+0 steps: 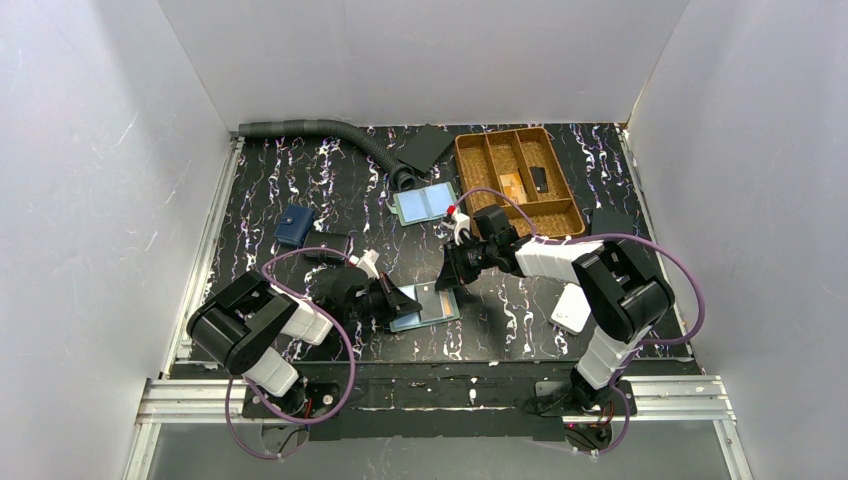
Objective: Take the credit cards out of the card holder
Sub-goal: Remove the credit card from the card holder.
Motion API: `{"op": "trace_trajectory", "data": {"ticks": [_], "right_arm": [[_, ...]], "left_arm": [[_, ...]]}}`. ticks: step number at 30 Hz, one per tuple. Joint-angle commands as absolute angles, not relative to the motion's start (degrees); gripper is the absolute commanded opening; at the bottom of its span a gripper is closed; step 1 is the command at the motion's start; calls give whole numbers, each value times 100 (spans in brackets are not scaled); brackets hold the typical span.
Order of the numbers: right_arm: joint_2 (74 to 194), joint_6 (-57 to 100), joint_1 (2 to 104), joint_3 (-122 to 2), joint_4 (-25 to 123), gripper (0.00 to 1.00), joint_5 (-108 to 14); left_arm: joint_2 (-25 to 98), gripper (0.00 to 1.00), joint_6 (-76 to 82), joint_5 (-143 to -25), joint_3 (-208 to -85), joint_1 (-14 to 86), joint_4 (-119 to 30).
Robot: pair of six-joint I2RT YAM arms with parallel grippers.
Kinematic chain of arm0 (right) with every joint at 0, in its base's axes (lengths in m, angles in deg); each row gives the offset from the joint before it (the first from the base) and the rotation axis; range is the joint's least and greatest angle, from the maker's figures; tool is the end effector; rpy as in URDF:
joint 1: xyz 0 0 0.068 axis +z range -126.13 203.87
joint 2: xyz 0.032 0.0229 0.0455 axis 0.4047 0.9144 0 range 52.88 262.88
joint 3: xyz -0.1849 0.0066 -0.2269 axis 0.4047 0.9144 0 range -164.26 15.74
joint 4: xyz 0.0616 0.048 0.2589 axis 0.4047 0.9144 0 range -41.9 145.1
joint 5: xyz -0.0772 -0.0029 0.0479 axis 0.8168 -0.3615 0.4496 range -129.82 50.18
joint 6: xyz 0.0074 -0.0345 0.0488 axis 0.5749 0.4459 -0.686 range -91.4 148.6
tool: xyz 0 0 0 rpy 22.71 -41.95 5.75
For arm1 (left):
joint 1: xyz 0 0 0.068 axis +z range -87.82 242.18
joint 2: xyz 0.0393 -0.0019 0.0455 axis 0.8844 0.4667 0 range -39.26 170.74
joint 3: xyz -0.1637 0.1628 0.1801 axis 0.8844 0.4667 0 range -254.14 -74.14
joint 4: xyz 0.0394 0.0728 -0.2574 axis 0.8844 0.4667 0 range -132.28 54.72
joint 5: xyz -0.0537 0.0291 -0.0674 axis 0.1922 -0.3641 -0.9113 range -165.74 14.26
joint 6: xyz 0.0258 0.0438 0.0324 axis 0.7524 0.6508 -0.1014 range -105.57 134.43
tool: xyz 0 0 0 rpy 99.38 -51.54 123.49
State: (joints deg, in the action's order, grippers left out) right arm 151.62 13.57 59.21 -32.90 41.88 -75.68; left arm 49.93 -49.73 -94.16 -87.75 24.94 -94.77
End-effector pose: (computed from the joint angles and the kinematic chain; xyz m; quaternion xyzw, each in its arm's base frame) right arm 0.2720 0.2249 0.1617 -0.2731 0.8405 0.4148 0.2167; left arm 0.1861 -0.1592 0.1209 -0.1060 0.8215 -0.5057 0.2413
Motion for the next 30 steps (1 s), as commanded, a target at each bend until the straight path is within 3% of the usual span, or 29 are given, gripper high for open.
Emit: {"op": "trace_trajectory", "data": {"ticks": [1,14,30], "right_arm": [[14960,1379,5936,-3335,4247,25,-7370],[15226,1044,5977,-3304,3992,24,-7823],[14884,1280,5982,-3289,4265,22,-7116]], "left_arm": [[5056,0,-4873,-9288,-8741,2529,-9335],[5000,0,-4861,-9315,-8735,2529,-9344],[5029,0,-4892,-9306,-8722,2554,-9361]]}}
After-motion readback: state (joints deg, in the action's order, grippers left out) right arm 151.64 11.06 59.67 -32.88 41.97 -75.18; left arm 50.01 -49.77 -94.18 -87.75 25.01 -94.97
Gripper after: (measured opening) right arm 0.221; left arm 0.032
